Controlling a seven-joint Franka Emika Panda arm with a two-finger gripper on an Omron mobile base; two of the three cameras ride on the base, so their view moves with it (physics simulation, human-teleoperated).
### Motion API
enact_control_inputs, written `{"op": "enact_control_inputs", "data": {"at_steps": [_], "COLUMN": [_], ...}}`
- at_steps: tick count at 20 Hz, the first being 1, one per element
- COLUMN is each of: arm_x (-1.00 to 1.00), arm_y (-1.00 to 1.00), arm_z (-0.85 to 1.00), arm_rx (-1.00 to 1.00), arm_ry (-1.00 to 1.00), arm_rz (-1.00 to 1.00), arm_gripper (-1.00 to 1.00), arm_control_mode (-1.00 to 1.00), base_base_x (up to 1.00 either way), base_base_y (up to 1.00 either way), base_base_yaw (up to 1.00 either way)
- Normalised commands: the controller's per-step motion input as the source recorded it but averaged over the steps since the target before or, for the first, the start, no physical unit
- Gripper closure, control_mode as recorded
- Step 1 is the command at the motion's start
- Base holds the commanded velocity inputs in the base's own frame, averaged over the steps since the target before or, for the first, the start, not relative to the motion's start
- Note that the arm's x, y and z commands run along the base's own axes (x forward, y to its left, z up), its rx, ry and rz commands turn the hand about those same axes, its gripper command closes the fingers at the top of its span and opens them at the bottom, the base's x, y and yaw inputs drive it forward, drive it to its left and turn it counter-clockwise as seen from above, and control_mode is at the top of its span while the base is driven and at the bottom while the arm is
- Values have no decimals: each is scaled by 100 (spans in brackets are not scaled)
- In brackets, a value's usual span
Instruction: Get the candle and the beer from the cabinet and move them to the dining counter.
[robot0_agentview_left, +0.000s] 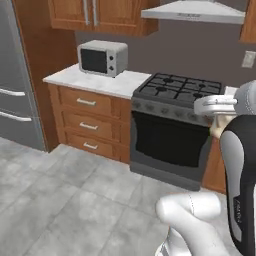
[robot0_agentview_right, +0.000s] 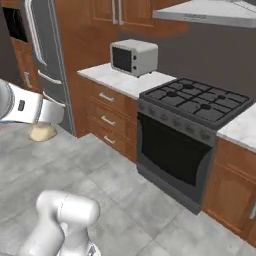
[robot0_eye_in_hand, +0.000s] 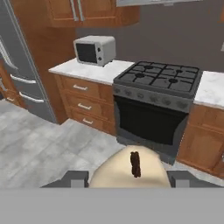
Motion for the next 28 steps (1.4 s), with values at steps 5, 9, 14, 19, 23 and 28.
{"op": "enact_control_inputs", "data": {"at_steps": [5, 9, 14, 19, 23, 28], "arm_x": [0, 0, 0, 0, 0, 0], "arm_y": [0, 0, 0, 0, 0, 0], "arm_z": [0, 0, 0, 0, 0, 0], "arm_rx": [0, 0, 0, 0, 0, 0], "arm_ry": [0, 0, 0, 0, 0, 0], "arm_rz": [0, 0, 0, 0, 0, 0], "arm_gripper": [100, 100, 100, 100, 100, 100], "arm_control_mode": [100, 100, 100, 100, 100, 100], "base_base_x": [-7, -2, 16, 68, 100, 100], "base_base_y": [1, 0, -4, -38, -92, -100], "base_base_yaw": [100, 100, 97, 73, 39, 27]}}
